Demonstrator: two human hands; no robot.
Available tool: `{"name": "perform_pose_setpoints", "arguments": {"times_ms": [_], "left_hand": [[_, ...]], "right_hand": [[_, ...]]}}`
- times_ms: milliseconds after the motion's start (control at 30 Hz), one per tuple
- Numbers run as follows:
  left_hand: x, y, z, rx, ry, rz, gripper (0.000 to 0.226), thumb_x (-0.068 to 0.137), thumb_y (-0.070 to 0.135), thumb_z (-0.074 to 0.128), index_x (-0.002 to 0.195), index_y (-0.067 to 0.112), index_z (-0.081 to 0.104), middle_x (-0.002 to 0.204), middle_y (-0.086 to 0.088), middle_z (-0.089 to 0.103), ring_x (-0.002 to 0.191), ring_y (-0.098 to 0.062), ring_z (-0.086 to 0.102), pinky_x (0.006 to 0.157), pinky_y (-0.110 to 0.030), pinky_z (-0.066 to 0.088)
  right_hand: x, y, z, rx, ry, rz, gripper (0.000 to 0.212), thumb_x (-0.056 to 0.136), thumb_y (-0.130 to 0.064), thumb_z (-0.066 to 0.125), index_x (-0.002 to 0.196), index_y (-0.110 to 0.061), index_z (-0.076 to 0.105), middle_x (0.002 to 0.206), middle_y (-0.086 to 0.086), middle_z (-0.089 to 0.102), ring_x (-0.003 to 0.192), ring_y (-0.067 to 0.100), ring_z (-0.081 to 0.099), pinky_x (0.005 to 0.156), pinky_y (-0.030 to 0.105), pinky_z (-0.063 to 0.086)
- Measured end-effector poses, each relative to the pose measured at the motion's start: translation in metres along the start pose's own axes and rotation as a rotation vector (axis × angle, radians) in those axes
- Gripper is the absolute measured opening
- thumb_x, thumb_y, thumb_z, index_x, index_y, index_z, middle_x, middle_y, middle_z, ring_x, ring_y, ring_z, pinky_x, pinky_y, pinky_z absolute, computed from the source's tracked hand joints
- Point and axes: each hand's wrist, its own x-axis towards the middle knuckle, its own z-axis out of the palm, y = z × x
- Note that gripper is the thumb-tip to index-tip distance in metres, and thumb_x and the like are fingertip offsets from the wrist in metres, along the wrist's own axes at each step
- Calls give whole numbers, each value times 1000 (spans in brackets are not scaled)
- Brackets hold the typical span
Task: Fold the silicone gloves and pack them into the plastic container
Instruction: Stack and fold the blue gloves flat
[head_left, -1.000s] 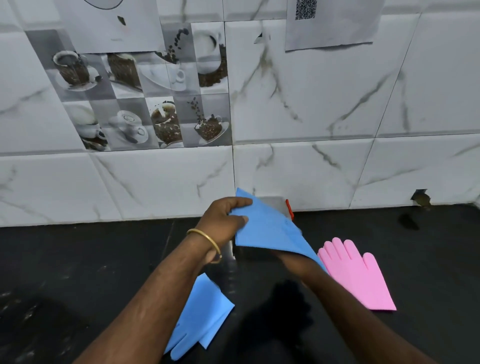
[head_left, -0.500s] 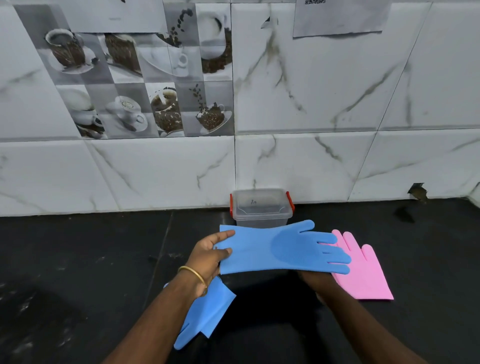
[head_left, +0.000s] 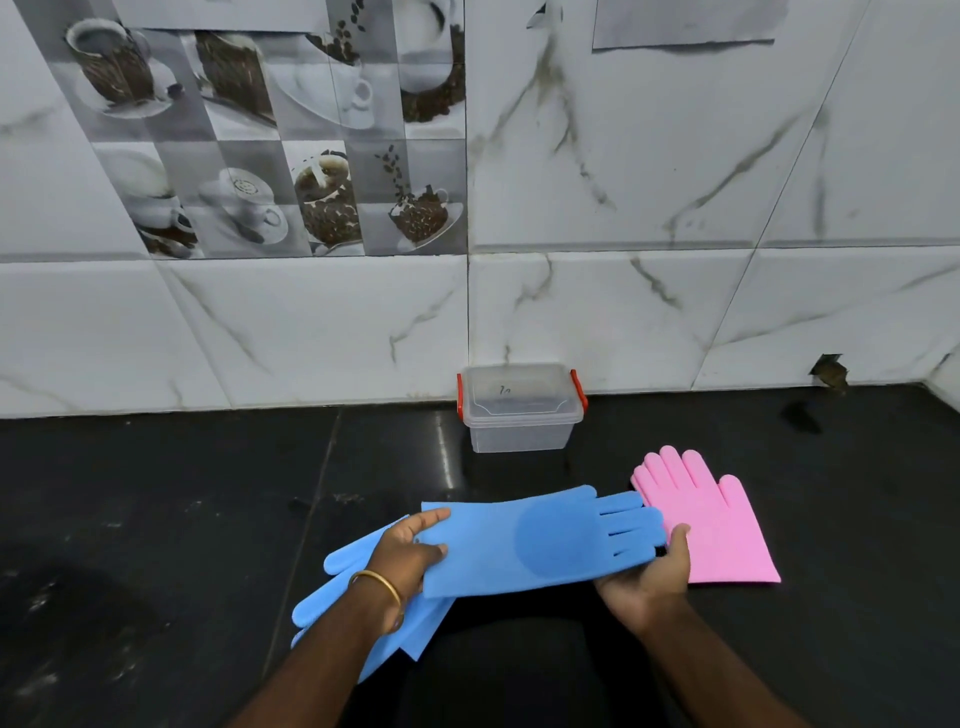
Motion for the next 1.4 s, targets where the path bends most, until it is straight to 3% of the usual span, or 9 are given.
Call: {"name": "perform_pose_setpoints", "arguments": {"times_ms": [267,400,567,700,800,933,1100,1233,1400], "left_hand": [[4,-6,-2,261,54,46,53,85,-9,61,125,25,61,114,-8,67,99,-23,67,81,-34,59],[5,-7,-3,335,58,52,53,83,-10,63,126,22,60,117,-4,64,106,-21,62,87,-38,58],[4,-9,-7,397,62,93,58,78,-12,67,126,21,59,116,0,61,104,-19,60,88,-36,57],[5,-4,-13,375,79,152,51,75,-4,74,117,21,61,110,1,62,93,-18,65,66,-29,59],[11,13,-30,305,233,253,31,80,3,73,108,14,64,98,-4,67,68,-17,66,55,-30,56],[21,28,-64,594,296,274,26,75,5,78,98,9,68,94,-7,68,88,-21,64,88,-34,52],[14,21,-85,1056,183,133,32,61,30,86,72,26,56,89,0,64,85,-20,64,76,-29,50],[4,10,-89,1377,212,69,63,57,56,79,107,29,53,122,-1,49,116,-24,49,96,-34,45],[3,9,-90,1393,300,13,103,51,65,79,133,19,37,135,-6,46,127,-29,44,102,-43,39]], "right_hand": [[5,-3,-7,-131,-45,-15,58,90,-58,52,130,-17,61,111,3,71,102,22,65,102,41,44],[7,-5,-12,-221,-34,-119,45,96,-49,50,124,-17,64,106,4,74,94,20,70,78,40,57],[11,-7,-11,-686,124,-263,19,95,-23,62,109,-12,65,105,10,73,95,26,70,77,41,57],[11,-4,-14,-1117,263,-536,31,90,-19,68,120,-15,59,112,8,68,90,17,65,66,26,52],[10,-5,-15,-1263,312,-678,42,88,-18,70,128,-13,57,120,8,65,95,17,61,77,29,53],[7,-3,-12,-1428,315,-827,52,85,-16,74,132,-8,54,130,13,61,117,29,57,99,44,47],[-6,18,2,-1477,248,-919,59,81,-17,78,134,-8,54,134,10,59,124,28,53,106,45,42],[-13,47,13,-1421,160,-861,50,80,-16,79,126,-12,60,129,4,61,120,21,53,101,37,44],[-23,90,23,-1505,65,-760,48,80,-20,79,125,-17,60,124,1,58,116,17,51,103,37,44]]}}
